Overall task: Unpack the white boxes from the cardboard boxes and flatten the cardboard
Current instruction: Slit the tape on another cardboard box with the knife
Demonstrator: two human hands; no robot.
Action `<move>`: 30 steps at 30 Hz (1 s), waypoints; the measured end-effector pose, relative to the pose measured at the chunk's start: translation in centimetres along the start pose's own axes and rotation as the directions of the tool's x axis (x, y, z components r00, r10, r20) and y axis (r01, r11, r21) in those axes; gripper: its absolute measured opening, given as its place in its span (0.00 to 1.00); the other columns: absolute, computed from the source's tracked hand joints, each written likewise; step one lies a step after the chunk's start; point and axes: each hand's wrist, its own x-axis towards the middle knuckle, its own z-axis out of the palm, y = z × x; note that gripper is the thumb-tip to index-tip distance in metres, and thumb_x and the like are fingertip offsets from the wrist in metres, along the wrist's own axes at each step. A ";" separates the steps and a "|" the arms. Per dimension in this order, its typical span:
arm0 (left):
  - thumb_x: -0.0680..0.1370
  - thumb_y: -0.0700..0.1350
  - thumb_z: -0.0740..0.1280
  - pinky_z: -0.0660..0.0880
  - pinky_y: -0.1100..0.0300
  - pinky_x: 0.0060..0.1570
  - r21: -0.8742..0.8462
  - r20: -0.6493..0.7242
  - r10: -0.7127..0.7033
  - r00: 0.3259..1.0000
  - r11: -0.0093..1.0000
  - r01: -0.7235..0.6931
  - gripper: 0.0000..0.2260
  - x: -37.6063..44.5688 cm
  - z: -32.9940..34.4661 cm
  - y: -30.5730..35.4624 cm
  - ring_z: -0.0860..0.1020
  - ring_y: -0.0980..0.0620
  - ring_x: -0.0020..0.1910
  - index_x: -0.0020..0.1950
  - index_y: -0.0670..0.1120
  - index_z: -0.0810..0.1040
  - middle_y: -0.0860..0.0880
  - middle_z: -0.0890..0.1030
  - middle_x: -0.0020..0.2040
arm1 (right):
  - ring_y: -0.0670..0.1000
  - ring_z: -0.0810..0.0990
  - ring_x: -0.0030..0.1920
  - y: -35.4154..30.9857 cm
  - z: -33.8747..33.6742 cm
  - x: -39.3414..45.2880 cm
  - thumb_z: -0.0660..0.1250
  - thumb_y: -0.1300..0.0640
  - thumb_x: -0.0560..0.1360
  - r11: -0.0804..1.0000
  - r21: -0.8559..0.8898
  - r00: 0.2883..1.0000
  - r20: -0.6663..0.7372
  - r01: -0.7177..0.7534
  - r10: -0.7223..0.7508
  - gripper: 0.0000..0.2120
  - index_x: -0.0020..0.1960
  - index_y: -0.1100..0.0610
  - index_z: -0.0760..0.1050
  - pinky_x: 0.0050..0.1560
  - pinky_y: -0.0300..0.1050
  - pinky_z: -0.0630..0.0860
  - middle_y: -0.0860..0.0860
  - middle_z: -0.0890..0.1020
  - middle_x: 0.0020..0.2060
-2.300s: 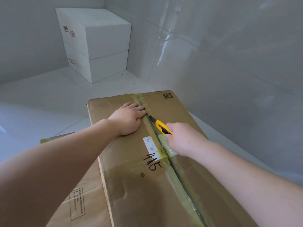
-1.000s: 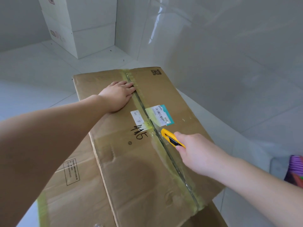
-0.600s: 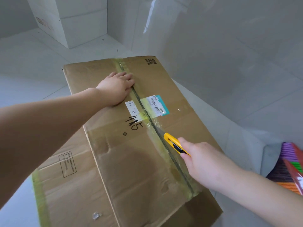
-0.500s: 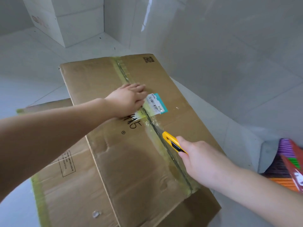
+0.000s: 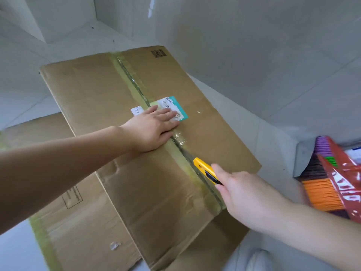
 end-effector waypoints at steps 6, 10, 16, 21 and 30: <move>0.76 0.59 0.41 0.53 0.47 0.73 -0.012 0.015 0.014 1.000 1.000 -0.013 0.32 0.0 0.5 0.3 0.61 0.47 0.74 0.72 0.48 0.69 0.46 0.65 0.75 | 0.57 0.79 0.49 0.3 1.9 -2.0 0.49 0.51 0.82 0.999 -0.045 0.999 0.039 -0.009 0.010 0.24 0.77 0.51 0.48 0.45 0.51 0.74 0.52 0.79 0.51; 0.78 0.57 0.43 0.56 0.44 0.71 -0.016 -0.011 0.065 0.998 0.998 -0.066 0.29 -0.2 0.8 0.9 0.64 0.45 0.73 0.71 0.46 0.70 0.44 0.68 0.73 | 0.57 0.78 0.50 0.6 2.4 -3.1 0.49 0.51 0.83 0.998 -0.068 1.000 0.023 -0.008 0.010 0.25 0.77 0.53 0.47 0.42 0.49 0.68 0.53 0.79 0.51; 0.77 0.57 0.44 0.55 0.41 0.71 -0.035 0.016 0.048 0.999 0.998 -0.048 0.30 0.0 0.6 0.8 0.64 0.43 0.73 0.71 0.46 0.71 0.43 0.68 0.73 | 0.58 0.78 0.49 0.8 2.9 -4.4 0.49 0.52 0.83 0.995 -0.104 1.000 0.011 0.000 0.001 0.25 0.77 0.55 0.47 0.41 0.50 0.68 0.55 0.79 0.51; 0.79 0.54 0.49 0.61 0.40 0.69 -0.052 0.004 0.194 0.981 0.980 -0.194 0.25 0.1 1.2 2.6 0.69 0.43 0.69 0.66 0.44 0.76 0.43 0.72 0.69 | 0.59 0.78 0.48 0.8 4.2 -4.5 0.50 0.53 0.82 0.998 -0.061 1.000 0.001 -0.004 0.004 0.26 0.78 0.57 0.48 0.39 0.48 0.64 0.56 0.79 0.50; 0.79 0.59 0.44 0.44 0.43 0.73 -0.103 0.130 0.132 0.983 0.987 -0.119 0.25 2.4 0.7 1.0 0.55 0.51 0.76 0.74 0.56 0.65 0.53 0.58 0.77 | 0.57 0.79 0.48 1.7 4.2 -3.1 0.52 0.54 0.82 0.998 -0.062 0.999 -0.031 -0.013 0.012 0.27 0.78 0.56 0.47 0.38 0.47 0.66 0.54 0.80 0.50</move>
